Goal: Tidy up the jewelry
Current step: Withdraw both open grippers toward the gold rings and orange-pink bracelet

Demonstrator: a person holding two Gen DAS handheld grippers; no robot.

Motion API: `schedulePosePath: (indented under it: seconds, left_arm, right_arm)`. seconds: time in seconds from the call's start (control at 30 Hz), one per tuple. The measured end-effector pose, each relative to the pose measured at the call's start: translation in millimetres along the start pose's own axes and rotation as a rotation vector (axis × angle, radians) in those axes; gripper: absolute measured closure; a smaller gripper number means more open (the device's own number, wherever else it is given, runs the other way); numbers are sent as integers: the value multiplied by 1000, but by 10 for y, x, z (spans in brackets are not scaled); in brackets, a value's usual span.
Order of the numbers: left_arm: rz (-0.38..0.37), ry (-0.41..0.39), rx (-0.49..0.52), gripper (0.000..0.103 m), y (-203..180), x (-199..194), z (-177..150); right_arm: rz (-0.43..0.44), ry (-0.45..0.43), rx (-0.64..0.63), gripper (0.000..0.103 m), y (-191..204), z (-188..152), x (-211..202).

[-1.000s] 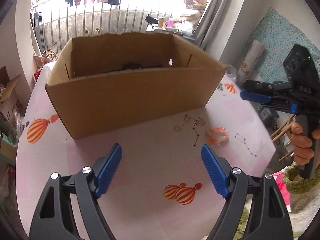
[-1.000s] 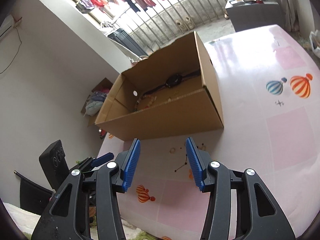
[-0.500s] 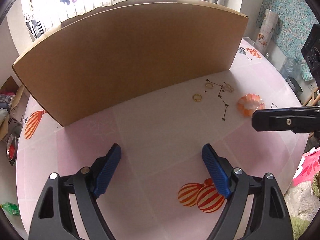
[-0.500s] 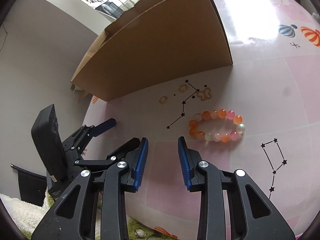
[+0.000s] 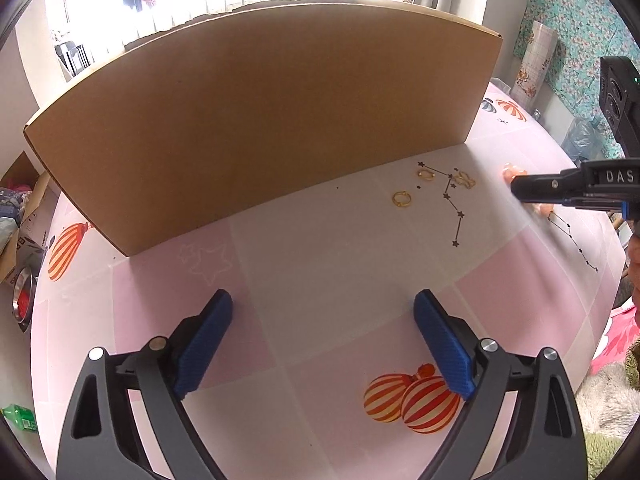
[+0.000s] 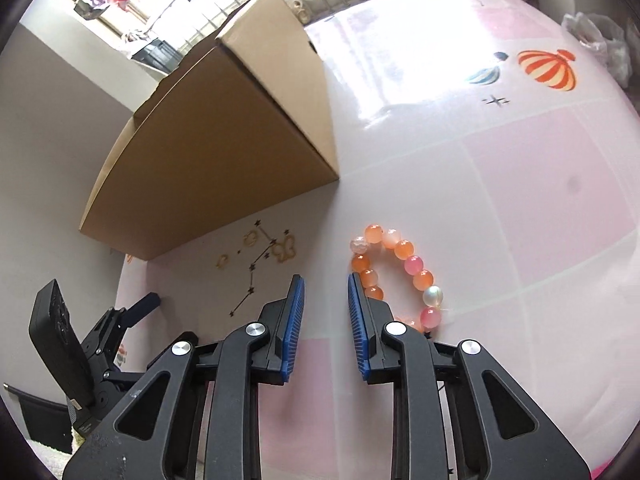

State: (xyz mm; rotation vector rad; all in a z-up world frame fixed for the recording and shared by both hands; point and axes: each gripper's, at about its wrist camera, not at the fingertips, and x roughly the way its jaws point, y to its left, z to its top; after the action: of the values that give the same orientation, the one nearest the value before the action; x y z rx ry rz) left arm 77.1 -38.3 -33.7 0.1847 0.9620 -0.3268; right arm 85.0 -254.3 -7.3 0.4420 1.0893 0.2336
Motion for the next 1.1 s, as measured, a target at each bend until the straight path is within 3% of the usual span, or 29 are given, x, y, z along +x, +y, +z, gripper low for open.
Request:
schedulePosePath:
  seconds: [0.27, 0.53, 0.87, 1.1]
  left_arm:
    - [1, -6, -1, 9, -21, 17, 3]
    - [1, -11, 0, 8, -18, 13, 0]
    - [2, -13, 0, 7, -46, 22, 13]
    - [2, -13, 0, 6, -39, 21, 11]
  right_arm:
    - [27, -17, -108, 77, 290, -40, -44]
    - [-89, -42, -239, 73, 605, -23, 200]
    - [-186, -78, -342, 73, 657, 1, 272]
    - [-265, -116, -428, 81, 770, -104, 329]
